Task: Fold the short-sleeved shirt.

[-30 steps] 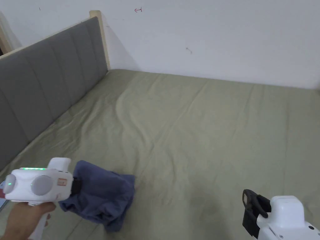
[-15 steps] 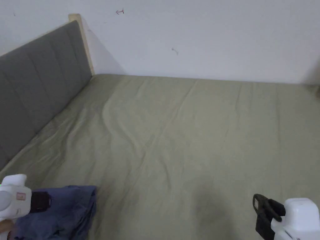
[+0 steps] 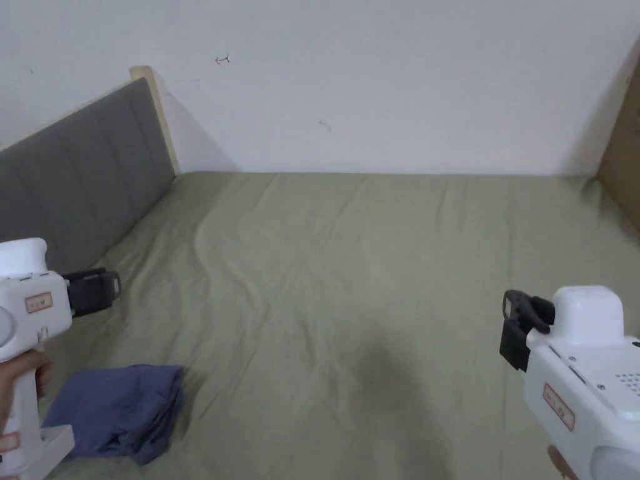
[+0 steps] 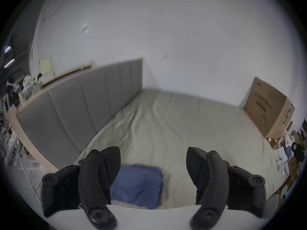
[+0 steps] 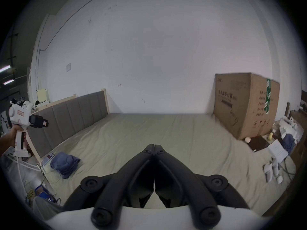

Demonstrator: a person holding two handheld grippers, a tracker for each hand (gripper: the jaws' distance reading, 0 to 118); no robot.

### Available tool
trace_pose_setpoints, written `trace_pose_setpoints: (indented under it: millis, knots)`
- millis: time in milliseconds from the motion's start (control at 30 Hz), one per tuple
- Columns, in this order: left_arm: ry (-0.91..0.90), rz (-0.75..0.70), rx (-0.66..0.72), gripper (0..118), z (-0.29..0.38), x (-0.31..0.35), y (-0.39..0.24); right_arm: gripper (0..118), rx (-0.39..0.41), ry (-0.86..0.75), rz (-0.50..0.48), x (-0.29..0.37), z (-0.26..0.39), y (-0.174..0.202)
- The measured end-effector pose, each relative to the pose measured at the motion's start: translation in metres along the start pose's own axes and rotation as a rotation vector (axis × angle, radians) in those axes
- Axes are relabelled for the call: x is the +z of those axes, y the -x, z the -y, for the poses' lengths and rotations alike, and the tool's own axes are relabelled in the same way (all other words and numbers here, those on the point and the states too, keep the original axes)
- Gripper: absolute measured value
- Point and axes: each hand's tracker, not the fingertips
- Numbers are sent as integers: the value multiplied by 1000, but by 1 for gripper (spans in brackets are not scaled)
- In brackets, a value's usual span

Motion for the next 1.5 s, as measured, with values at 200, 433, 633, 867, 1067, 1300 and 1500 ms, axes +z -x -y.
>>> trace_pose_setpoints:
  millis: [200,433,633,867,1067,1300,1500]
  knots:
    - [-264,27,-97,83,-18,58,-66,0,24,-119,68,35,-40,-12]
    - [-496,118,-147,75,11,109,-166,0,80,-184,116,59,-55,-24]
    - [-531,316,-103,1,49,110,-215,0,69,-202,129,71,-56,-33]
    - [-458,354,-95,0,76,98,-246,0,57,-206,151,77,-53,-44]
    - [-437,347,-122,0,85,93,-254,0,60,-204,163,79,-49,-48]
    - [-442,346,-129,0,82,94,-253,0,54,-199,165,78,-45,-49]
    - [-448,346,-131,0,80,94,-251,0,51,-195,166,77,-45,-48]
